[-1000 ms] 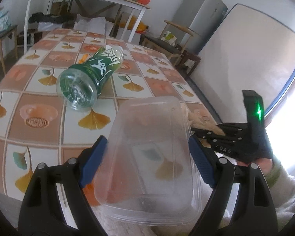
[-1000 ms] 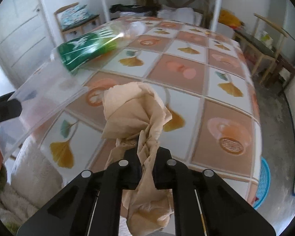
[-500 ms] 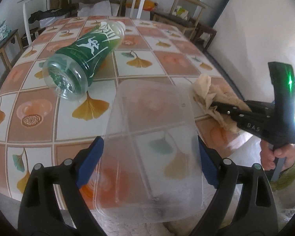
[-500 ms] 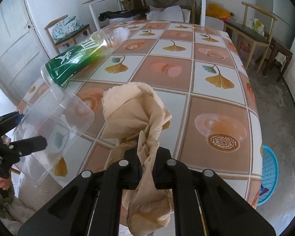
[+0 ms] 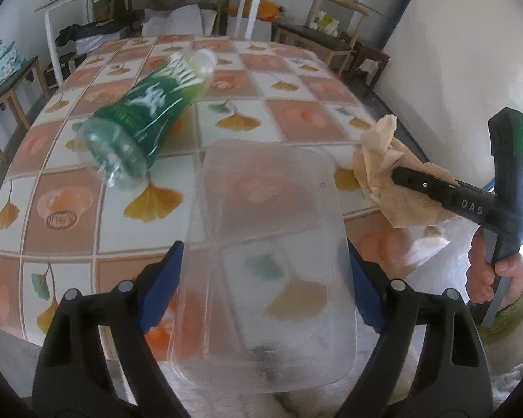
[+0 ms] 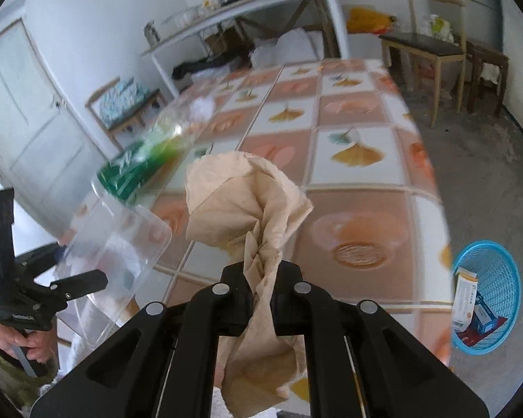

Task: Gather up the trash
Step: 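Lift the container and cloth and carry them over the blue wastebasket, then open both tools over the wastebasket to drop the container and cloth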

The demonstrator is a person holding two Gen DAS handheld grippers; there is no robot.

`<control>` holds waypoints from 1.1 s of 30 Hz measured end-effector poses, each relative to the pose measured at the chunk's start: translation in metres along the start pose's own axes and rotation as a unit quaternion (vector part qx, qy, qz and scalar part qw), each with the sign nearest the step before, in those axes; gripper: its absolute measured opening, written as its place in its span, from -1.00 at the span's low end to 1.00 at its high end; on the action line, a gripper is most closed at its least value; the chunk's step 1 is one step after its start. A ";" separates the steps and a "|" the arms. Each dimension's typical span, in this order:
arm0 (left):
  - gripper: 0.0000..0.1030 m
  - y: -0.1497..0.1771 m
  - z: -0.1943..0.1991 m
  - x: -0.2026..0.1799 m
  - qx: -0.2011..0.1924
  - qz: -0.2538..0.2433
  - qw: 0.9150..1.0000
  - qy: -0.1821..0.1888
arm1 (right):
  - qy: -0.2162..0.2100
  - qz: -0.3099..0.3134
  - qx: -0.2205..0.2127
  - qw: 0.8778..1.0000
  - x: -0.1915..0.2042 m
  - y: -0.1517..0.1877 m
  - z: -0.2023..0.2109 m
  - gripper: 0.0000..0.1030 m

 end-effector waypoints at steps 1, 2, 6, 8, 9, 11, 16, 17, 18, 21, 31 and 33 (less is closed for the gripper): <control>0.60 -0.006 0.003 -0.006 -0.006 -0.004 1.000 0.008 | 0.001 -0.009 -0.013 1.000 -0.006 -0.004 0.010 -0.87; 0.60 -0.011 0.005 -0.010 -0.010 -0.007 1.000 0.012 | 0.004 -0.017 -0.025 1.000 -0.013 -0.008 0.019 -0.87; 0.60 -0.043 0.012 -0.038 -0.038 -0.032 0.998 0.046 | 0.030 -0.074 -0.093 0.992 -0.060 -0.024 0.076 -0.87; 0.60 -0.068 0.011 -0.060 -0.052 -0.052 0.995 0.072 | 0.054 -0.109 -0.126 0.985 -0.093 -0.027 0.108 -0.87; 0.60 -0.081 0.009 -0.073 -0.057 -0.064 0.993 0.087 | 0.065 -0.122 -0.138 0.981 -0.106 -0.027 0.119 -0.87; 0.60 -0.104 0.002 -0.098 -0.058 -0.085 0.988 0.113 | 0.088 -0.163 -0.157 0.970 -0.142 -0.022 0.142 -0.87; 0.61 -0.156 -0.036 -0.175 -0.028 -0.125 0.973 0.191 | 0.108 -0.281 -0.154 0.941 -0.228 0.010 0.161 -0.87; 0.61 -0.162 -0.047 -0.192 -0.016 -0.130 0.970 0.204 | 0.108 -0.297 -0.150 0.937 -0.239 0.015 0.158 -0.87; 0.61 -0.170 -0.063 -0.213 0.001 -0.136 0.966 0.218 | 0.106 -0.322 -0.141 0.930 -0.256 0.022 0.152 -0.87; 0.62 -0.181 -0.098 -0.257 0.035 -0.152 0.960 0.231 | 0.097 -0.370 -0.120 0.916 -0.289 0.034 0.134 -0.87; 0.70 -0.220 -0.218 -0.363 0.079 -0.171 0.958 0.216 | 0.048 -0.530 -0.093 0.842 -0.424 0.023 0.045 -0.46; 0.73 -0.222 -0.241 -0.367 0.086 -0.150 0.963 0.207 | 0.039 -0.556 -0.099 0.824 -0.458 0.027 0.024 0.04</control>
Point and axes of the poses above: each gripper's, at about its wrist camera, not at the fingertips, and z roughly against the way its jaws point, x to its left, y to its underside, the point moved 5 cm from there along -z, roughly the way its jaws point, and after that the axes turned 15 degrees about -z, right-handed, at the moved point
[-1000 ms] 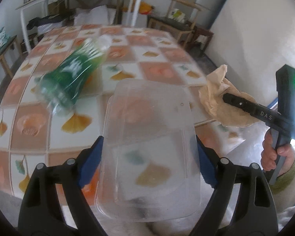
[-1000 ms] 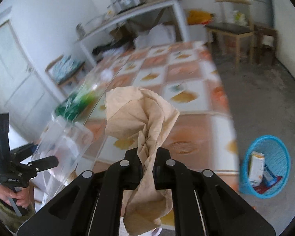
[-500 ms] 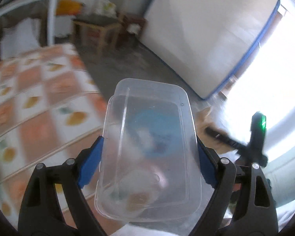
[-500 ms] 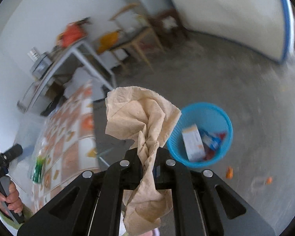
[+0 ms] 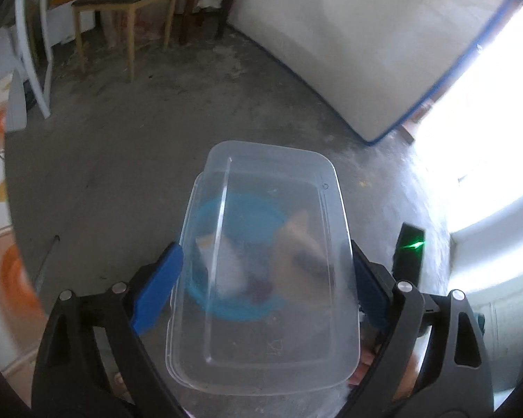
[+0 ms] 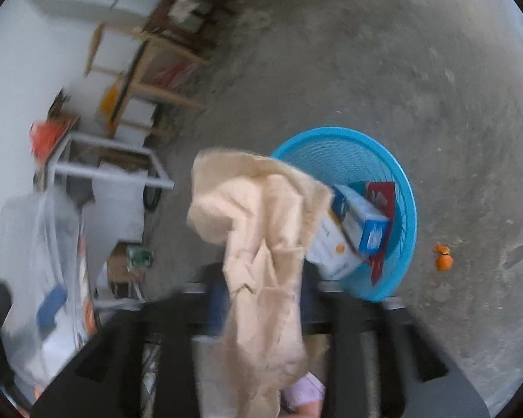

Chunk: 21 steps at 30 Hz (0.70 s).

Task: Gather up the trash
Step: 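Open both tools over the wastebasket to drop the container and cloth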

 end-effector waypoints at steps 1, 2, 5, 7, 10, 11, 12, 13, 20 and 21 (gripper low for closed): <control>0.73 -0.001 -0.008 0.001 0.000 0.009 1.000 0.001 | 0.000 -0.011 0.000 1.000 -0.008 -0.008 -0.011 0.07; 0.73 0.001 -0.014 0.003 0.003 0.021 1.000 0.006 | 0.010 -0.022 0.003 1.000 -0.018 -0.014 -0.024 0.07; 0.73 0.009 -0.021 0.004 0.006 0.041 0.999 0.032 | 0.013 -0.051 0.018 0.998 -0.042 -0.022 -0.046 0.07; 0.73 0.011 -0.022 0.007 0.000 0.042 0.998 0.039 | 0.010 -0.047 0.019 0.999 -0.045 -0.023 -0.052 0.07; 0.73 0.012 -0.022 0.012 -0.002 0.041 0.998 0.040 | 0.007 -0.038 0.022 0.999 -0.043 -0.022 -0.053 0.07; 0.73 0.012 -0.020 0.011 -0.004 0.045 0.998 0.047 | 0.007 -0.035 0.021 0.999 -0.042 -0.022 -0.051 0.07; 0.73 0.011 -0.016 0.009 -0.008 0.045 0.997 0.056 | 0.007 -0.028 0.019 0.999 -0.041 -0.022 -0.049 0.08; 0.73 0.010 -0.014 0.008 -0.012 0.044 0.997 0.061 | 0.010 -0.019 0.014 1.000 -0.039 -0.021 -0.044 0.08; 0.73 0.014 0.049 0.004 -0.064 0.010 0.995 0.074 | 0.007 0.021 -0.019 1.000 -0.030 -0.017 -0.005 0.08; 0.73 0.017 0.065 0.006 -0.075 0.005 0.995 0.072 | 0.005 0.024 -0.023 0.999 -0.029 -0.017 0.001 0.09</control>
Point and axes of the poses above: each gripper's, at about its wrist camera, not at the fingertips, and z roughly against the way its jaws point, x to its left, y to its underside, the point moved 5 cm from there along -z, roughly the way its jaws point, and after that the axes turned 15 degrees about -z, right-handed, at the moved point
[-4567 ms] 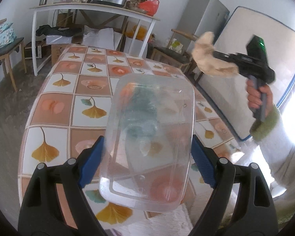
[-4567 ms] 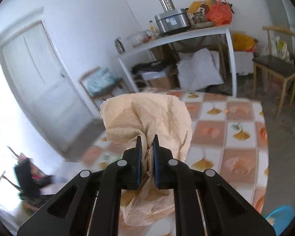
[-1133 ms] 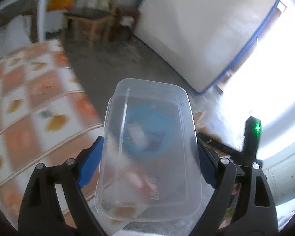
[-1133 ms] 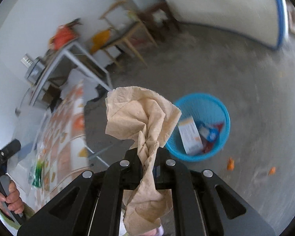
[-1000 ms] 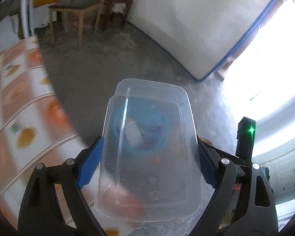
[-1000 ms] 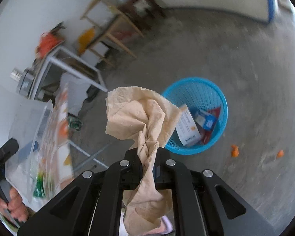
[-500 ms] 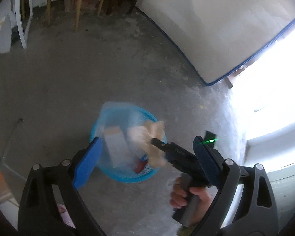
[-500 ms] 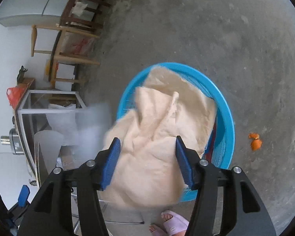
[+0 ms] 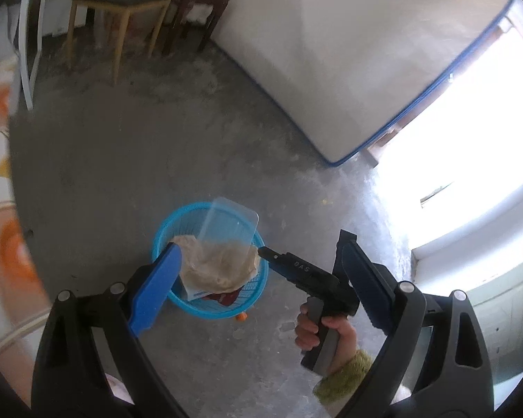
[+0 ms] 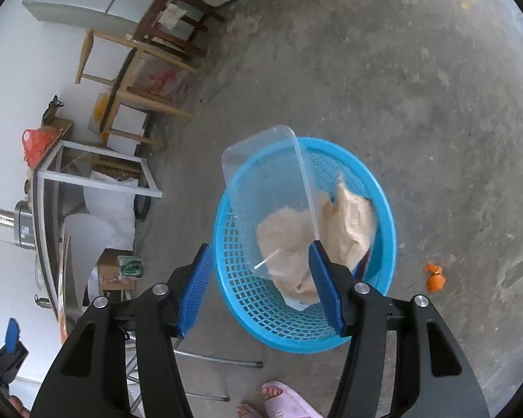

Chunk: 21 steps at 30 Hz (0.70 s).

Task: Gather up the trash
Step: 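Open both tools over the wastebasket to drop the container and cloth, then move both tools back toward the table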

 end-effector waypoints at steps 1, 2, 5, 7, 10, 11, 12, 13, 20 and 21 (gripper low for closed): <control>0.73 0.001 0.010 0.000 -0.006 -0.003 1.000 -0.003 | -0.003 0.004 -0.002 1.000 0.001 0.001 0.005 0.09; 0.73 0.003 0.023 -0.001 -0.014 -0.008 1.000 -0.004 | -0.005 0.008 -0.005 1.000 0.002 0.001 0.009 0.09; 0.73 0.011 0.064 -0.004 -0.040 -0.024 0.999 -0.013 | -0.013 0.018 -0.011 1.000 0.001 0.004 0.025 0.09; 0.73 0.020 0.090 -0.003 -0.054 -0.034 0.998 -0.024 | -0.018 0.022 -0.015 0.999 0.000 0.008 0.037 0.09; 0.73 0.044 0.129 0.001 -0.072 -0.048 0.995 -0.046 | -0.032 0.028 -0.016 0.999 0.000 0.021 0.057 0.09; 0.73 0.053 0.140 0.002 -0.076 -0.051 0.994 -0.053 | -0.036 0.031 -0.015 0.999 0.001 0.028 0.062 0.09; 0.73 0.061 0.149 0.004 -0.077 -0.051 0.994 -0.060 | -0.042 0.034 -0.013 0.998 0.002 0.034 0.069 0.10; 0.73 0.074 0.161 0.008 -0.078 -0.047 0.993 -0.071 | -0.045 0.038 -0.012 0.998 0.003 0.039 0.074 0.10; 0.73 0.148 0.212 0.029 -0.079 -0.023 0.988 -0.129 | -0.071 0.119 -0.001 0.990 0.042 0.096 0.120 0.37; 0.73 0.156 0.218 0.031 -0.080 -0.018 0.988 -0.129 | -0.073 0.136 0.002 0.988 0.052 0.105 0.124 0.39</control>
Point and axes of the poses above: each gripper's, at about its wrist camera, not at the fingertips, and z roughly against the way its jaws point, x to its left, y to its underside, the point moved 5 cm from there along -z, roughly the way its jaws point, and after that the axes turned 15 degrees about -z, right-handed, at the moved point
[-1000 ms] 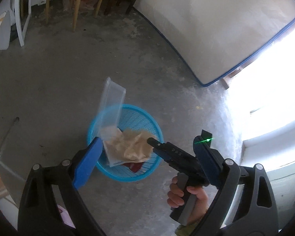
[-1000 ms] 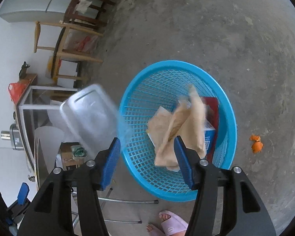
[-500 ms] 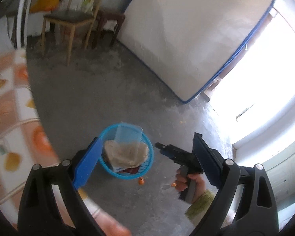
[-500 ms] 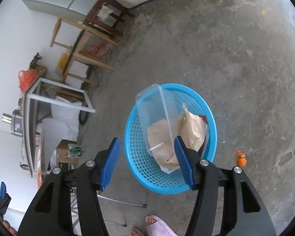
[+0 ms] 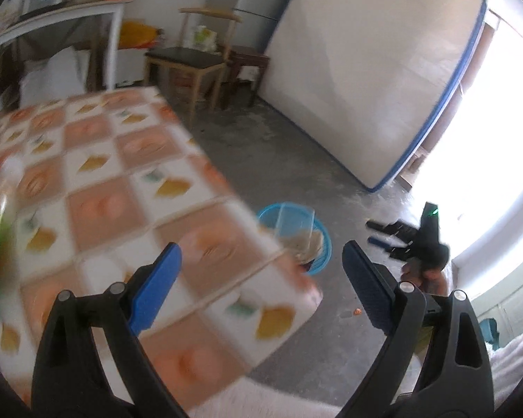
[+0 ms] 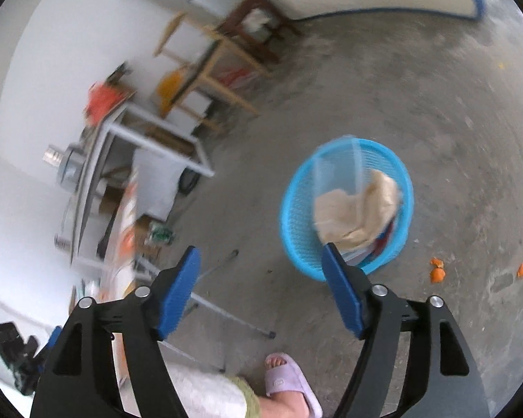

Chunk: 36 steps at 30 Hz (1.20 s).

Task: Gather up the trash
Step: 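Move both tools back toward the table, then grasp the green drink bottle with the right tool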

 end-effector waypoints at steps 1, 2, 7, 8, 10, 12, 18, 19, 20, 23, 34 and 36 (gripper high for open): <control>0.73 0.010 0.007 0.004 -0.002 0.007 1.000 -0.002 | -0.003 0.019 0.006 1.000 0.015 0.005 0.002 0.41; 0.73 0.019 0.013 0.009 -0.005 0.013 1.000 -0.007 | -0.008 0.034 0.011 0.999 0.031 0.009 0.004 0.42; 0.73 0.055 0.040 0.025 -0.012 0.033 0.999 -0.033 | -0.041 0.105 0.038 0.993 0.114 0.032 0.005 0.48; 0.73 0.061 0.046 0.029 -0.013 0.035 0.998 -0.041 | -0.048 0.115 0.046 0.991 0.128 0.038 0.003 0.49; 0.73 0.071 0.058 0.038 -0.020 0.041 0.998 -0.053 | -0.064 0.136 0.069 0.986 0.159 0.054 -0.005 0.50; 0.73 0.079 0.070 0.046 -0.030 0.045 0.996 -0.065 | -0.074 0.161 0.098 0.979 0.193 0.076 -0.019 0.50; 0.75 0.104 0.102 0.073 -0.062 0.067 0.991 -0.103 | -0.075 0.205 0.183 0.959 0.264 0.155 -0.068 0.51; 0.75 0.110 0.109 0.080 -0.068 0.076 0.989 -0.110 | -0.066 0.204 0.202 0.956 0.274 0.172 -0.081 0.51; 0.75 0.113 0.115 0.084 -0.072 0.082 0.987 -0.115 | -0.061 0.204 0.221 0.952 0.283 0.188 -0.093 0.51; 0.76 0.126 0.130 0.100 -0.075 0.103 0.982 -0.140 | -0.050 0.210 0.258 0.942 0.306 0.228 -0.119 0.51; 0.77 0.188 0.187 0.161 -0.089 0.200 0.951 -0.220 | 0.038 0.231 0.272 0.934 0.381 0.334 -0.208 0.65; 0.77 0.195 0.194 0.167 -0.093 0.208 0.947 -0.226 | 0.060 0.222 0.262 0.937 0.384 0.339 -0.220 0.65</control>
Point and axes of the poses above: each gripper's, at about its wrist camera, not at the fingertips, and z roughly against the way its jaws point, x to its left, y to its underside, the point moved 5 cm from there along -z, roughly the way its jaws point, and after that the axes turned 15 degrees about -z, right-handed, at the moved point
